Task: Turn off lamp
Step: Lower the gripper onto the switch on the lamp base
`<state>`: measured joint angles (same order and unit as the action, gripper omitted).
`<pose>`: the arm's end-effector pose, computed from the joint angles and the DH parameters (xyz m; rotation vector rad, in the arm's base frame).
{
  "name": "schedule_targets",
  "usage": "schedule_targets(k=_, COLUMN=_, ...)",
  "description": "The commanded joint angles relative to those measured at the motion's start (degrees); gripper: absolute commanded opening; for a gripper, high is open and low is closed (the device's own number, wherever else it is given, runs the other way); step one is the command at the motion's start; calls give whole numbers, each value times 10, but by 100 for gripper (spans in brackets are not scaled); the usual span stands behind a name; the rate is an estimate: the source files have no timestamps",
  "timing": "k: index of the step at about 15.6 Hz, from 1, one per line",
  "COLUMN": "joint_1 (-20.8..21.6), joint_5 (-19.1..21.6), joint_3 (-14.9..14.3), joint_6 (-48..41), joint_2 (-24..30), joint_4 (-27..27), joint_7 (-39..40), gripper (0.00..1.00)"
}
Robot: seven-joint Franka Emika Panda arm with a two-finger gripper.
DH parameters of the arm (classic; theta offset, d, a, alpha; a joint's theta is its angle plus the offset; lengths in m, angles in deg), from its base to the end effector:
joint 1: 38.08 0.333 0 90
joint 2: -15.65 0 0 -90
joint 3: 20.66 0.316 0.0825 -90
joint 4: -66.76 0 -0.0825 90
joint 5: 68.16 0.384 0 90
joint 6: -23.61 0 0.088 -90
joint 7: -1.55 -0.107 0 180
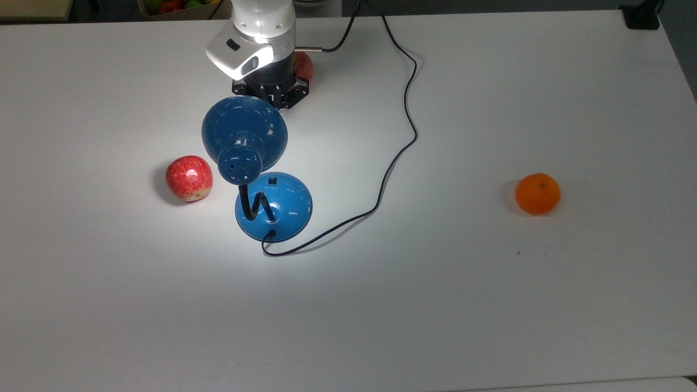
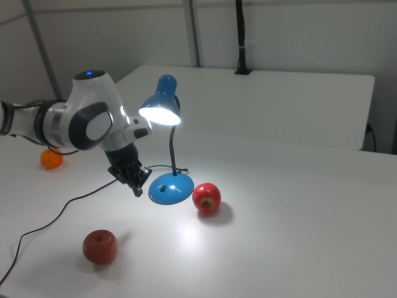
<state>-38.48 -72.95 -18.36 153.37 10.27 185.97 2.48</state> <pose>0.5718 0.0165 0.3913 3.0725 0.1532 0.1399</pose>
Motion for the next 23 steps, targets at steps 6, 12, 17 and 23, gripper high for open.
schedule_targets(k=6, joint_1=-10, joint_5=4, joint_3=-2, joint_6=194, joint_2=-67, joint_4=16, joint_7=-5, gripper=0)
schedule_targets(k=12, joint_1=-9, joint_5=0, joint_3=-2, joint_6=258, joint_2=-93, joint_4=5, joint_7=-4, gripper=0)
schedule_targets(k=17, joint_1=-9, joint_5=0, joint_3=-2, joint_6=277, joint_2=-107, joint_4=-1, joint_7=-4, gripper=0)
schedule_targets(k=23, joint_1=-9, joint_5=0, joint_3=-2, joint_6=282, joint_2=-111, joint_4=-1, joint_7=-4, gripper=0)
